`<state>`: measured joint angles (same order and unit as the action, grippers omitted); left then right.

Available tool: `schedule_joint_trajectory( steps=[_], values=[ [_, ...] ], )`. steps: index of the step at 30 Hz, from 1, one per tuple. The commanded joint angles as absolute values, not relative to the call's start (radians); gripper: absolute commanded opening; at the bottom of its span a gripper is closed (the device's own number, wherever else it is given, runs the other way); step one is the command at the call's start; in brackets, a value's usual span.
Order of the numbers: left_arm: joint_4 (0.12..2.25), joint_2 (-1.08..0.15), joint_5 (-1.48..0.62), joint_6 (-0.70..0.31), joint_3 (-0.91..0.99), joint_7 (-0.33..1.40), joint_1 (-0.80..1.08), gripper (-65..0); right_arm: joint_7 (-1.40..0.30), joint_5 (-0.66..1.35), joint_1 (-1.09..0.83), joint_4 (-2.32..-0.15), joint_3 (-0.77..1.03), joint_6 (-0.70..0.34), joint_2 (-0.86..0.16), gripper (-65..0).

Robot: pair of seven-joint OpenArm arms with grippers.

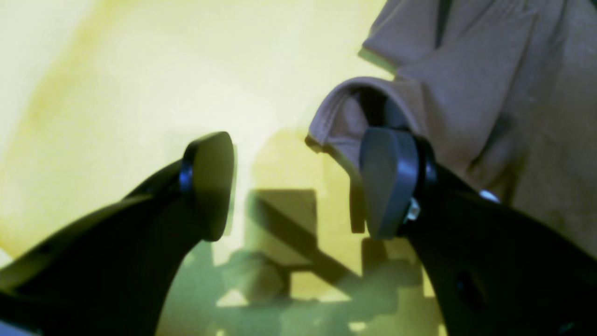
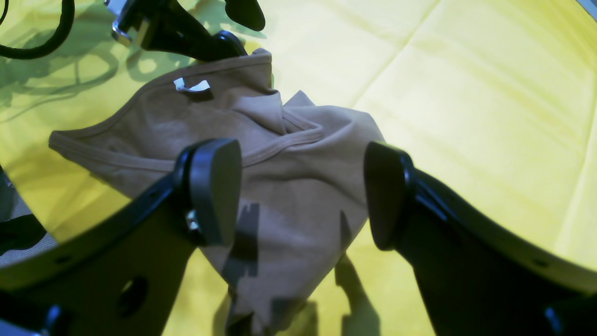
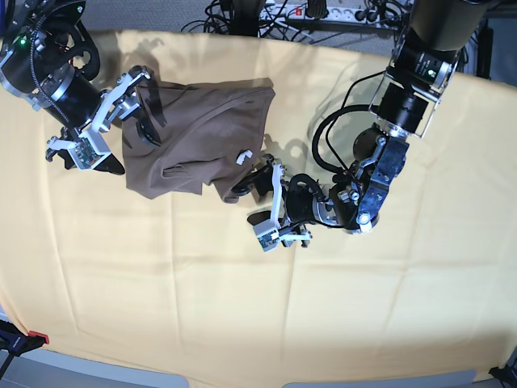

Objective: Fold the T-shirt properly

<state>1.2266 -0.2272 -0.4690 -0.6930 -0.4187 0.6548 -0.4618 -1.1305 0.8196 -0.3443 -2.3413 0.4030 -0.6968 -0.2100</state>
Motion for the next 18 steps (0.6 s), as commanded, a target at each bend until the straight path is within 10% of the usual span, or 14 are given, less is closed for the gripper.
schedule_joint_trajectory(
  steps=[1, 7, 18],
  values=[
    [1.240, -0.223, -0.491, -0.698, -0.415, 0.637, -0.487, -29.6, -1.111, 0.837, -0.341, -2.356, 0.407, -0.698, -0.219, -21.8],
    [1.237, -0.218, -0.517, -0.698, -0.454, 0.667, -0.477, -65.0, -1.111, 0.837, -0.341, -2.356, 0.407, -0.698, -0.219, -21.8],
    [1.242, -0.219, -0.540, -0.698, -0.465, 0.683, -0.533, -65.0, -1.110, 0.837, -0.341, -2.356, 0.407, -0.698, -0.219, -21.8]
  ],
)
